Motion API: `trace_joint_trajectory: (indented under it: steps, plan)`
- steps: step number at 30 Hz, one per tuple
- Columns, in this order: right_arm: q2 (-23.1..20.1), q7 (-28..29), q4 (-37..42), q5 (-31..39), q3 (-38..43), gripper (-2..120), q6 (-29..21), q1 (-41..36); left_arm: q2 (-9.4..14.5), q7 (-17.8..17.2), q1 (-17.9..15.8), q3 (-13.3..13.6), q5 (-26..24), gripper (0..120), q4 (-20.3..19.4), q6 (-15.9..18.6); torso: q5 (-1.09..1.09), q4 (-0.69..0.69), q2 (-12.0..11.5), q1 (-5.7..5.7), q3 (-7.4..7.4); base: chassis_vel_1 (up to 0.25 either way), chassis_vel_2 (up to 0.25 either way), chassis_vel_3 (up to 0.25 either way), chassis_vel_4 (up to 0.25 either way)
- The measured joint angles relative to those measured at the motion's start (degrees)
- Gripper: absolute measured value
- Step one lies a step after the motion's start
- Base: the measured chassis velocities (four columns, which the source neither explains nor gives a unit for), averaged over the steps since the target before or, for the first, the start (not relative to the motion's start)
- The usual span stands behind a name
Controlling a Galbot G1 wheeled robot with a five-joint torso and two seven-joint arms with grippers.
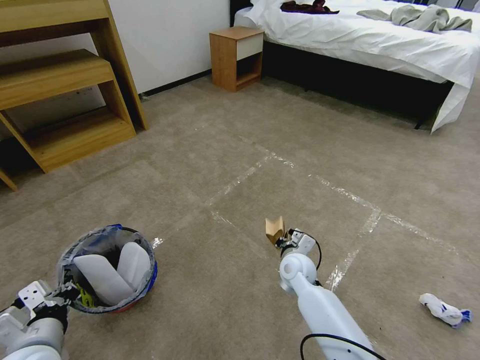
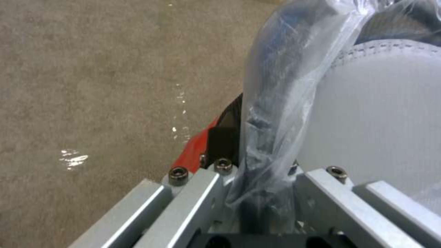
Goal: Pick up the trash bin and place the garbage on the floor into it.
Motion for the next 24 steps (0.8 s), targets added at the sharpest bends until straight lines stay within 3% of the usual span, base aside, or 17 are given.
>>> trace_joint_trajectory:
  steps: [2,3,5,7,10,18,24]
  plan:
    - [-2.65,-5.19,1.97,-0.32,-0.49,0,5.97,0.02,0.75,-0.11,-0.41,-0.05,-0.58,2,0.15,0.24,0.00,0.00,0.00,0.00,0.00,0.000,0.000,0.000,0.000]
    - [-2.65,-5.19,1.97,-0.32,-0.49,0,5.97,0.02,0.75,-0.11,-0.41,-0.05,-0.58,2,0.15,0.24,0.00,0.00,0.00,0.00,0.00,0.000,0.000,0.000,0.000]
    - [-4.28,-8.79,2.89,-1.02,-0.83,0,10.62,0.27,1.22,-0.17,-0.48,-0.13,-0.81,2,0.20,0.37,0.00,0.00,0.00,0.00,0.00,0.000,0.000,0.000,0.000]
    - [-7.36,-16.00,4.23,-2.15,-1.54,0,18.36,1.02,2.21,-0.30,-0.47,-0.41,-1.60,2,0.08,0.80,0.00,0.00,0.00,0.00,0.00,0.000,0.000,0.000,0.000]
    - [-9.99,-20.03,5.77,-2.43,-2.25,0,22.44,1.98,3.35,-0.48,-0.44,-0.73,-2.34,2,-0.22,1.23,0.00,0.01,0.00,0.00,-0.01,0.000,0.000,0.000,0.000]
    - [-18.93,-26.21,12.71,-2.39,-7.37,0,29.42,5.09,7.24,-1.65,-2.01,-1.53,-6.05,2,-0.33,2.73,0.01,-0.01,0.00,0.00,0.00,0.000,0.000,0.000,0.000]
    - [-23.70,-28.79,18.00,-2.78,-12.40,0,31.11,7.53,9.27,-2.21,-3.54,-0.97,-7.98,2,-0.27,3.98,-0.01,-0.01,0.00,0.00,0.00,0.000,0.000,0.000,0.000]
